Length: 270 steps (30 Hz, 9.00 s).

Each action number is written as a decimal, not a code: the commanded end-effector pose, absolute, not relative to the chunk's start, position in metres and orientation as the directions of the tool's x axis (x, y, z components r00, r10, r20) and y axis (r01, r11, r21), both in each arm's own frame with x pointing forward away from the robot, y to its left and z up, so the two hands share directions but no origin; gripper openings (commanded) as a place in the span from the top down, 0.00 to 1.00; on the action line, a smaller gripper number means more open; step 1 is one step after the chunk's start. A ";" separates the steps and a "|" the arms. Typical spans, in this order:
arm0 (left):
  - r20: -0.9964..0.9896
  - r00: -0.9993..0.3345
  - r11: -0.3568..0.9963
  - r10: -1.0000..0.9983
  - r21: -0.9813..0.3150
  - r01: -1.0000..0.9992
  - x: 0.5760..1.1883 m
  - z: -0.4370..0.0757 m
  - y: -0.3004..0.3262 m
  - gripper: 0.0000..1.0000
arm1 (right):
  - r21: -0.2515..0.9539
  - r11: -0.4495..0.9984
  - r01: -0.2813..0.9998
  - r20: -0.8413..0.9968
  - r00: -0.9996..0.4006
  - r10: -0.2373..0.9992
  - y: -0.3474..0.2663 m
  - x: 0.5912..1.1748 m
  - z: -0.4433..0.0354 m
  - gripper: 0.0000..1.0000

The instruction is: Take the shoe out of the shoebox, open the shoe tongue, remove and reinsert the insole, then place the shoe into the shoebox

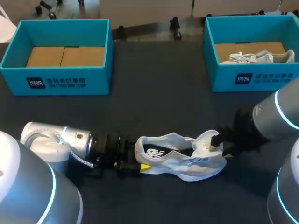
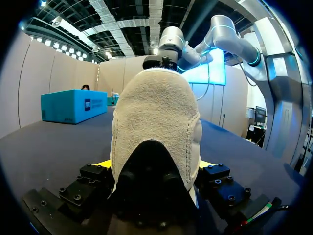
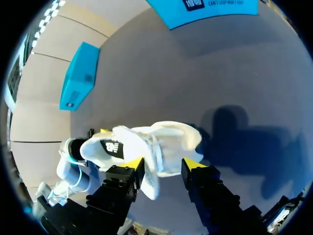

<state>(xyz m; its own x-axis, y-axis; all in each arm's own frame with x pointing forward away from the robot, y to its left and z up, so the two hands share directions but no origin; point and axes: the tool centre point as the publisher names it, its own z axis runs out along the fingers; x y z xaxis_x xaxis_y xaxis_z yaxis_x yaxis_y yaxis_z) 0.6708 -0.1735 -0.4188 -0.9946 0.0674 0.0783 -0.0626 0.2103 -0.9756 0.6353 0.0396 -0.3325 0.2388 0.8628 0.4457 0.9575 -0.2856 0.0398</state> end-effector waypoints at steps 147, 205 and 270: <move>0.079 -0.995 0.212 0.069 -0.975 -0.063 0.671 -0.421 -0.174 1.00 | 0.007 0.958 0.286 -0.133 -0.950 0.284 0.142 0.670 -0.389 1.00; 0.079 -0.995 0.212 0.069 -0.975 -0.063 0.671 -0.421 -0.174 1.00 | 0.085 0.958 0.275 0.082 -0.960 0.268 0.172 0.626 -0.415 1.00; 0.079 -0.995 0.212 0.069 -0.975 -0.063 0.671 -0.421 -0.174 1.00 | 0.357 0.934 -0.009 -0.111 -0.993 0.033 0.152 0.647 -0.317 0.38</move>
